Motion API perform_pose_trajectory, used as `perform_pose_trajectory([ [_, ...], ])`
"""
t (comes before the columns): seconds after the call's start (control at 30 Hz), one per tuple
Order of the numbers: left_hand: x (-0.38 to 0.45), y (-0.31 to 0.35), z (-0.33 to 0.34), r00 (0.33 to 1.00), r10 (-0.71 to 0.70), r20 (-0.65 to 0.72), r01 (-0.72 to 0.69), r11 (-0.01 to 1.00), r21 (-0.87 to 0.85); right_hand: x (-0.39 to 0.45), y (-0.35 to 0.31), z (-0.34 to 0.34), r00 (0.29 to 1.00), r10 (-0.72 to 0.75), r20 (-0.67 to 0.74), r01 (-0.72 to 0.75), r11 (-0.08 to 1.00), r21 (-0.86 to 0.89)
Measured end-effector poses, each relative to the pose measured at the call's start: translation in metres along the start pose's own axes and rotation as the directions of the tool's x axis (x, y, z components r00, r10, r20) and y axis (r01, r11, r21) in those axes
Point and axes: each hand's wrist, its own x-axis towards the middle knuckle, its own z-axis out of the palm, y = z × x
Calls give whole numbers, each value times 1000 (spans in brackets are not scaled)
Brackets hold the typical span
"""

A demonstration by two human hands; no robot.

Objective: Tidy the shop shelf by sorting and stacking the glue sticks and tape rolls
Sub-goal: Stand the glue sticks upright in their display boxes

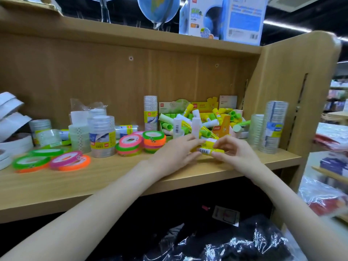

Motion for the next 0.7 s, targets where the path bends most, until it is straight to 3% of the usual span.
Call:
perform_pose_trajectory([
  [0.07, 8, 3, 4, 999, -43, 16, 43, 999, 27, 4, 4, -11, 1000, 0, -23, -1, 999, -44],
  [0.13, 12, 0, 6, 998, -65, -13, 66, 998, 16, 18, 13, -30, 989, 39, -141, -69, 974, -216],
  [0.23, 12, -5, 11, 998, -66, 5, 66, 997, 32, 45, 36, -42, 966, 183, -183, -255, 790, -557],
  [0.3, 13, -8, 14, 997, -70, 43, 66, 995, 76, 59, 46, -35, 949, 253, -188, -315, 712, -628],
  [0.43, 16, -13, 16, 996, -77, 33, 74, 993, 89, 80, 41, -35, 924, 302, -233, -377, 624, -685],
  [0.6, 18, -17, 16, 990, -103, -98, 106, 994, 29, 97, 49, -38, 892, 313, -325, -428, 816, -389],
  [0.7, 18, -18, 16, 980, -124, -156, 119, 992, -38, 104, 55, -32, 903, 240, -355, -369, 857, -360],
])
